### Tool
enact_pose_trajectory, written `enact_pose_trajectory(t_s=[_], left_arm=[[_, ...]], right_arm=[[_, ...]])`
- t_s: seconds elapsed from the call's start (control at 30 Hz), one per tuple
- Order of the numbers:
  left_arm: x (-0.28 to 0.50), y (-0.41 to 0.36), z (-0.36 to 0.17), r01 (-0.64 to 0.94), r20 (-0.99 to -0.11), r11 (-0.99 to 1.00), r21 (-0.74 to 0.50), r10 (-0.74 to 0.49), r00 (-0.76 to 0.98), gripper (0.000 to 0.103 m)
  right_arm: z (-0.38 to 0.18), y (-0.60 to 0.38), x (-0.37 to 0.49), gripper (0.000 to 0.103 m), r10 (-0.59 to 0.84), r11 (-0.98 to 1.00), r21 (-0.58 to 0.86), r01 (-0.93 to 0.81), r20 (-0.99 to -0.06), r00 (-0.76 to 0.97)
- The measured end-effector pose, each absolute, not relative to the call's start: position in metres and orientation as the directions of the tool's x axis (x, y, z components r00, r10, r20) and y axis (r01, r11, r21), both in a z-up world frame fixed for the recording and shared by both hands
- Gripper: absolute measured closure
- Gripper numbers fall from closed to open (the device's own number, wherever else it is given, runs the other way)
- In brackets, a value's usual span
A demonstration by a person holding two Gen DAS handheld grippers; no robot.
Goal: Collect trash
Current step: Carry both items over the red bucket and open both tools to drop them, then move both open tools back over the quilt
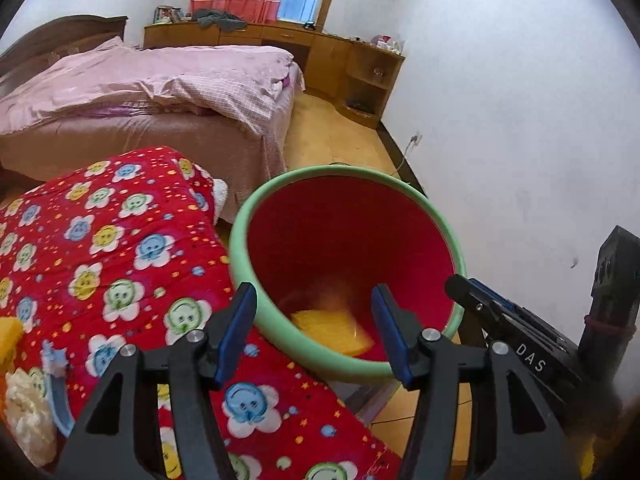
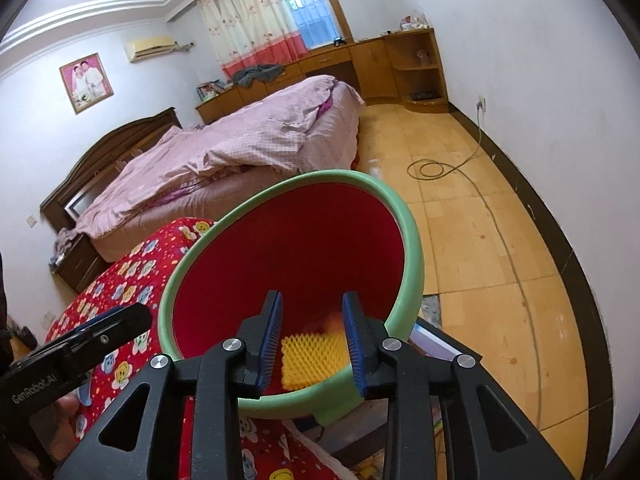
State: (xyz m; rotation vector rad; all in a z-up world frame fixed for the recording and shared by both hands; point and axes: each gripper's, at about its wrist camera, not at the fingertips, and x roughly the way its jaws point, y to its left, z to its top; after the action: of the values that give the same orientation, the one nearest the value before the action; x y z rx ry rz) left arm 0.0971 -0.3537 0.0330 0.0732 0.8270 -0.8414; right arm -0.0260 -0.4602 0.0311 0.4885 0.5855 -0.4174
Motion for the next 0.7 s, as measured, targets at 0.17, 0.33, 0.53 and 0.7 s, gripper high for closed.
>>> enact_pose_trajectory(t_s=[0.17, 0.33, 0.53, 0.7], left_arm=[[0.091, -0.330, 0.042, 0.658, -0.665, 0.700, -0.277, -0.634, 0.395, 0.043], [0.084, -0.299, 0.052, 0.629, -0.650, 0.721, -0.291, -0.631, 0.423, 0.043], [0.077, -0.259, 0.063, 0.579, -0.643, 0.767, -0.277, -0.596, 0.481, 0.043], [0.073, -0.224, 0.070, 0.517, -0.651, 0.809, -0.279, -0.555, 0.517, 0.043]], right_arm=[[0.042, -0.453, -0.030, 0.059, -0.205, 0.816, 0.335, 0.471, -0.594, 0.778], [0.053, -0.433, -0.032, 0.056, -0.191, 0.839, 0.317, 0.442, -0.588, 0.786], [0.066, -0.406, -0.031, 0.051, -0.147, 0.866, 0.316, 0.387, -0.579, 0.802], [0.076, -0.380, -0.026, 0.045, -0.093, 0.887, 0.323, 0.330, -0.574, 0.813]])
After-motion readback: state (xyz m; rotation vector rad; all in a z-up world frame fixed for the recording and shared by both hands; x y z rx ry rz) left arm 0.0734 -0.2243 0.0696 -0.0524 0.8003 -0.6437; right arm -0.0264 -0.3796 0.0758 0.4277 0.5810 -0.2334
